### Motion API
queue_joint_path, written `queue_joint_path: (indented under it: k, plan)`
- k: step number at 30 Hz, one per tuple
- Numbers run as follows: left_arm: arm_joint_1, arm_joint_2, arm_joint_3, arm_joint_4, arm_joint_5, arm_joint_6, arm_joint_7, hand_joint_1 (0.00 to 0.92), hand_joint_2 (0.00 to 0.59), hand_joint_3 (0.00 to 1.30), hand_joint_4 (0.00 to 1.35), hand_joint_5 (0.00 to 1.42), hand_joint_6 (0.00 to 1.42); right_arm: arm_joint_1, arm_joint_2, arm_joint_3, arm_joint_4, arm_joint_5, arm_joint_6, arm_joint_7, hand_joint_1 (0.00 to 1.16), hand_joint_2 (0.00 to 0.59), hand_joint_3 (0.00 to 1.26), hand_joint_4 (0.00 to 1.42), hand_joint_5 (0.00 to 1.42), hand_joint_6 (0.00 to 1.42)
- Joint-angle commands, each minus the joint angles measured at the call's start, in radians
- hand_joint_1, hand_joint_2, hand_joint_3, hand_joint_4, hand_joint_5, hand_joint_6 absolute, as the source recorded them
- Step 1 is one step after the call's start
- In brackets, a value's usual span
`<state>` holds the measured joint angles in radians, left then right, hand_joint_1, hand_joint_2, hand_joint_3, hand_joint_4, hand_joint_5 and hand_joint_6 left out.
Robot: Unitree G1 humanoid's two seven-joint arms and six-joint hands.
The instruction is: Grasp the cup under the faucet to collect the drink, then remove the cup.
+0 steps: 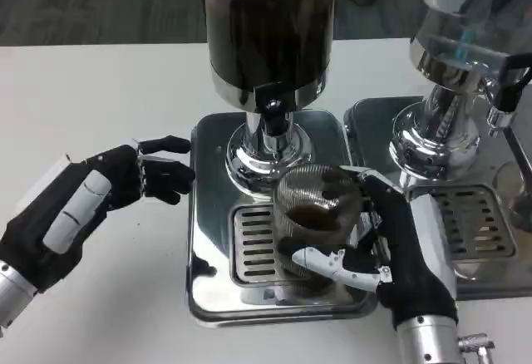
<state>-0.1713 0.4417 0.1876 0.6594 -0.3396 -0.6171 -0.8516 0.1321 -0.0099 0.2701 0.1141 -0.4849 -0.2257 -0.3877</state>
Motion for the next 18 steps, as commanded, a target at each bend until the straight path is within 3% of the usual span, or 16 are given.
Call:
queue_joint_path:
  k: [1, 18]
  plan:
    - [-0.013, -0.003, -0.008, 0.008, 0.015, 0.001, -0.011, 0.0, 0.151, 0.34, 0.43, 0.43, 0.48, 0.01, -0.001, -0.02, -0.057, 0.0, -0.054, -0.032, 0.86, 0.18, 0.53, 0.61, 0.82, 1.16]
    - [-0.016, -0.001, -0.012, 0.0, 0.024, -0.034, -0.001, 0.0, 0.145, 0.33, 0.4, 0.42, 0.48, 0.124, -0.046, -0.056, -0.212, -0.022, -0.034, -0.007, 0.86, 0.184, 0.55, 0.63, 0.84, 1.19]
